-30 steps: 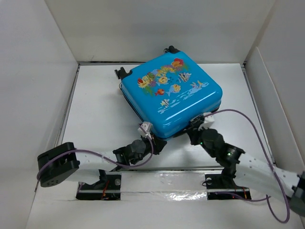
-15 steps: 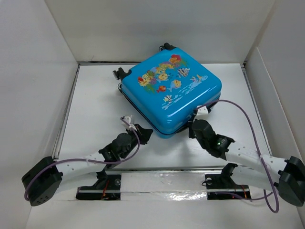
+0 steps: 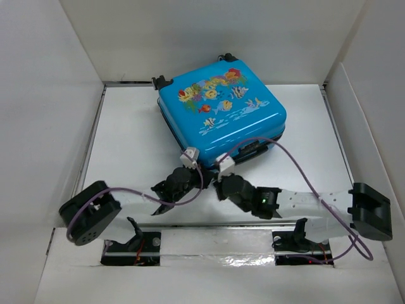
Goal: Pack the luggage
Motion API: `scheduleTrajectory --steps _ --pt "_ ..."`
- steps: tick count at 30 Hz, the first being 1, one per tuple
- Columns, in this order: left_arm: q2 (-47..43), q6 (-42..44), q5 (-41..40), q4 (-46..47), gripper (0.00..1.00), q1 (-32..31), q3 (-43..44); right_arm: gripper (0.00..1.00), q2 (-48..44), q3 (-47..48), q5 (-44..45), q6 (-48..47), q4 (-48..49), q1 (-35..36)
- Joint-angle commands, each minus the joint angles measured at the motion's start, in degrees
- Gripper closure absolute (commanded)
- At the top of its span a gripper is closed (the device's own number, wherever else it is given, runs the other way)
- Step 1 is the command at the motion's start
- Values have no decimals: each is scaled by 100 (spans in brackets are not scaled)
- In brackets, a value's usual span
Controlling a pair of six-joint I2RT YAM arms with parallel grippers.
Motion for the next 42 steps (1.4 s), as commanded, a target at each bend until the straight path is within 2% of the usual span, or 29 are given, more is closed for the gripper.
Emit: scheduleTrajectory --steps 1,4,6,7,8,9,10,12,13,14,16,18,19,21,22,23,26,27,28,29,31,32,33,35,37,42 --pt "837 45 145 1162 100 382 1012 100 442 1053 -1312 85 1098 1553" --pt "1050 -148 49 1129 100 223 1224 100 1007 1538 -1454 -66 1002 1316" --pt "455 -158 -134 1033 100 223 821 100 824 1207 -1096 4 923 1264" --pt "200 -131 -353 745 100 302 680 100 449 987 -980 152 949 1264" --pt "-386 -131 -399 586 100 355 374 100 236 741 -831 197 993 1264" --pt "-705 -114 -434 428 96 425 232 100 25 512 -690 207 993 1116" --pt "-995 -105 -521 -44 79 425 135 100 -186 145 -663 311 950 1053" --pt "-1918 -157 -592 -600 61 574 -33 100 -740 -139 -610 382 792 991" --pt "-2191 -192 -671 -1142 47 636 -50 100 -890 -306 -514 435 713 991" --pt "-2681 -236 -706 -1426 43 715 -7 100 -1117 -351 -409 487 581 939" --pt "-3044 -368 -759 -1918 41 1108 90 100 -1268 -386 -93 645 150 790" --pt "-3301 -508 -716 -1965 39 1522 239 100 -1409 -518 -161 576 149 518" --pt "-3292 -605 -515 -1791 37 2003 292 100 -1436 -553 -327 471 184 369" --pt "-2934 -702 -260 -1588 34 2454 669 100 -1454 -589 -451 348 237 8" --pt "-2723 -711 -110 -1456 28 2647 844 100 -1462 -562 -495 304 194 -80" --pt "-2216 -824 -31 -1490 25 3084 1307 100 -1462 -536 -504 242 141 -220" --pt "-1214 -1245 628 -1262 16 3729 1934 100 -1532 -501 -583 137 97 -388" --pt "-948 -1326 734 -1209 14 4035 2336 97 -1567 -492 -610 128 36 -458" --pt "-711 -1353 830 -1113 13 4133 2540 86 -1629 -518 -645 101 9 -459" --pt "-151 -1353 831 -1199 12 4204 2812 79 -1655 -544 -645 84 -9 -459" --pt "458 -1204 832 -1758 11 4389 3813 63 -1682 -623 -732 49 -35 -590" --pt "1079 -1177 1066 -1936 11 4459 4191 59 -1691 -641 -768 40 -53 -591" --pt "1381 -1125 1208 -2025 11 4529 4795 56 -1708 -659 -812 48 -79 -643" --pt "2117 -1142 1639 -2342 11 4705 5378 50 -1769 -720 -830 48 -88 -644" --pt "2489 -1142 1771 -2499 11 4767 6012 45 -1840 -773 -856 49 -106 -696" --pt "3729 -1037 1974 -3202 12 4829 7731 42 -2138 -922 -926 31 -333 -828"
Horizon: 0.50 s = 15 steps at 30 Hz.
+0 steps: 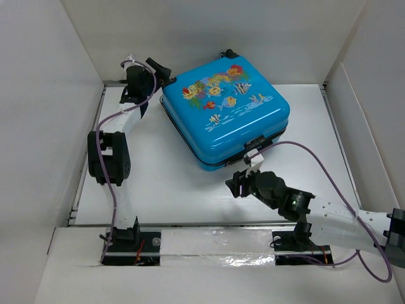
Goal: Pack the luggage
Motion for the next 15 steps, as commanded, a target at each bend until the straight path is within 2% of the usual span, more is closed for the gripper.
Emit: scheduleTrajectory --steps 1,3,11,15 --pt "407 100 354 -661 12 38 1093 42 -253 -94 -133 -63 -94 -139" --pt "786 92 390 -794 13 38 1567 42 -332 -173 -177 -54 -146 -192" --pt "1498 -374 679 -365 21 38 2202 41 -385 -340 -449 -89 -59 -553" --pt "1683 -646 820 109 31 38 2229 38 -253 -305 -572 -194 64 -790"
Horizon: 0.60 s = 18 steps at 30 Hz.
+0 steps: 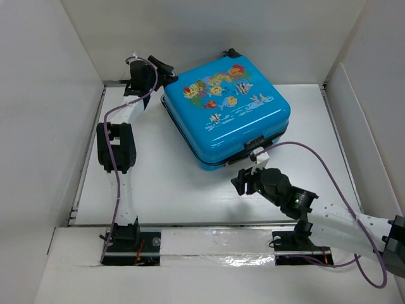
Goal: Pack the luggage
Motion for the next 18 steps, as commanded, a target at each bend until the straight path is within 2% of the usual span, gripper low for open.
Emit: scheduleTrajectory --steps 1,4,5,7,13,17,18 --pt "118 -258 274 788 34 -37 286 35 110 16 -194 -193 294 -128" --pt "101 -284 441 1375 79 -37 -12 33 285 165 -308 -386 390 -365" --pt "40 -285 450 1699 100 -37 -161 33 338 200 -370 -499 461 -435" --pt "-171 -188 363 2026 100 -37 -592 33 565 297 -597 -606 680 -620" --pt "-707 207 186 2159 100 16 -1234 34 1366 709 -1107 -905 1217 -884" --pt "-1050 322 81 2361 100 69 -1743 35 1928 851 -1161 -984 1594 -937" --pt "-1251 313 55 2440 100 69 -2092 35 1999 860 -1179 -984 1656 -937"
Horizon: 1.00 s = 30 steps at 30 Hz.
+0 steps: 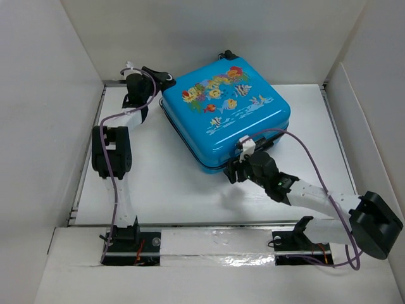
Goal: Pack the luggage
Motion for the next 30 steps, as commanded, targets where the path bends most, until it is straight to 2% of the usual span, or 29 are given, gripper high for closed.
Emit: scheduleTrajectory --steps 1,4,5,7,8,10,13,16,18,21,25,27,28,30 --pt "-813 608 103 764 100 27 -661 35 229 270 -213 -186 784 -102" --pt "-1261 573 -38 1072 100 28 -1417 38 396 156 -134 -178 1180 -154" --pt "-1393 494 -125 1229 100 80 -1636 45 440 121 -99 -169 1250 -155" --pt "-1727 398 -170 1414 100 80 -2278 49 476 33 67 -169 1312 -155" --pt "-1980 293 -231 1554 100 80 -2498 61 476 -28 295 -151 1399 -155" --pt "-2210 239 -293 1722 100 80 -3122 77 415 -257 498 -55 1671 -155" --pt "-2623 212 -398 1810 100 80 -3747 92 335 -503 578 42 2093 -102" --pt "-3010 309 -539 1732 100 194 -4108 99 274 -600 692 51 2322 -33" --pt "-3360 292 -522 1688 100 282 -4309 100 98 -679 736 43 2376 30" --pt "-4027 292 -609 1469 100 282 -4538 100 -610 -706 903 34 1745 144" --pt "-4996 72 -636 1258 100 282 -4838 100 -1825 -767 1053 42 201 -4" --pt "-5408 133 -750 933 100 335 -4725 100 -2343 -820 729 -37 -145 -250" --pt "-5480 168 -776 792 100 335 -4645 98 -2450 -803 588 -37 -460 -347" --pt "-5516 204 -715 546 100 335 -4365 84 -2582 -767 184 -28 -691 -488"
